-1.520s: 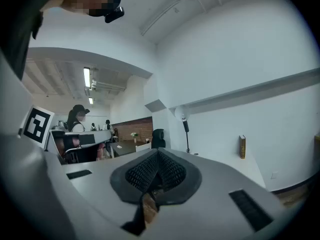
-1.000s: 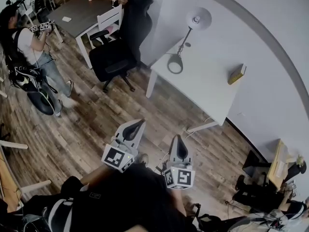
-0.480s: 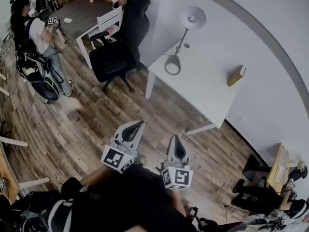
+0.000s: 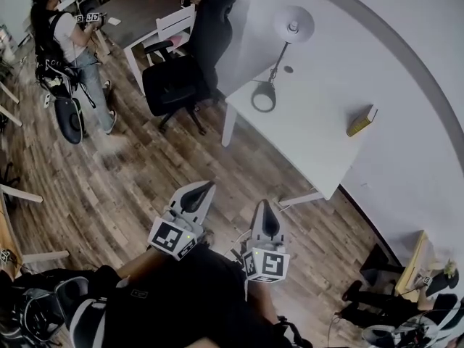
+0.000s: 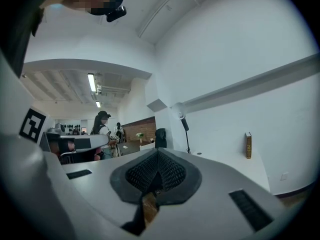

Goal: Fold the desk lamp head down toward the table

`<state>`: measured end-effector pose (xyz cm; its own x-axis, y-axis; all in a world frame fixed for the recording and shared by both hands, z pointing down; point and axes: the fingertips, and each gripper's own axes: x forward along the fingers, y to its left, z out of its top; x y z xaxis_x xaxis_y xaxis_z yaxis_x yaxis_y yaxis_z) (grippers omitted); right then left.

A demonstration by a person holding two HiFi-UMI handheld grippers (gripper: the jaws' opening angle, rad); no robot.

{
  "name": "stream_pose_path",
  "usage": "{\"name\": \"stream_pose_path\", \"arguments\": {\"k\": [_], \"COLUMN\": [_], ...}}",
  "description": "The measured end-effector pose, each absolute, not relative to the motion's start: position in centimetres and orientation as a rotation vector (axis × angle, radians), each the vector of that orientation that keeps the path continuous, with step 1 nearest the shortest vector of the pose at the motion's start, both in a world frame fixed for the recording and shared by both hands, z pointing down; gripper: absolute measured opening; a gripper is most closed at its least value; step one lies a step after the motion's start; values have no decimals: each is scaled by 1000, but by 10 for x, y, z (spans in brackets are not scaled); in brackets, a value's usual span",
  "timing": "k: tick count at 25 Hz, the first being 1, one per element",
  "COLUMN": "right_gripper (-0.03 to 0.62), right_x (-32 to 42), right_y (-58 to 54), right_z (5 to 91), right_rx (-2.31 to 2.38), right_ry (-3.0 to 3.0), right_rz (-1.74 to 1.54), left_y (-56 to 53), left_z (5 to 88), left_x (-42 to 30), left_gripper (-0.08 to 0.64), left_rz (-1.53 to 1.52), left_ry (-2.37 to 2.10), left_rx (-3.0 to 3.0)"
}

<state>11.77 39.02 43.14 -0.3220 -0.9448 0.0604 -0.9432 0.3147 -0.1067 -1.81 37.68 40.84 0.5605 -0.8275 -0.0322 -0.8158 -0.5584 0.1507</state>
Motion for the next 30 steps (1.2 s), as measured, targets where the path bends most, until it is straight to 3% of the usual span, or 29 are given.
{"name": "stream_pose_path", "arguments": {"k": [14, 30], "right_gripper": [14, 14], "right_x": [114, 45], "right_y": [294, 120], "right_z": [446, 403], "right_rx": [-1907, -2021], "right_ry": [2540, 2478], "right_rz": [-214, -148], "left_y": [270, 82], "left_z": [422, 388], "left_x": [-17, -84], "left_gripper": [25, 25], "left_rz": [-188, -303], "left_ry": [-1347, -1224], "left_rx": [2656, 2710]}}
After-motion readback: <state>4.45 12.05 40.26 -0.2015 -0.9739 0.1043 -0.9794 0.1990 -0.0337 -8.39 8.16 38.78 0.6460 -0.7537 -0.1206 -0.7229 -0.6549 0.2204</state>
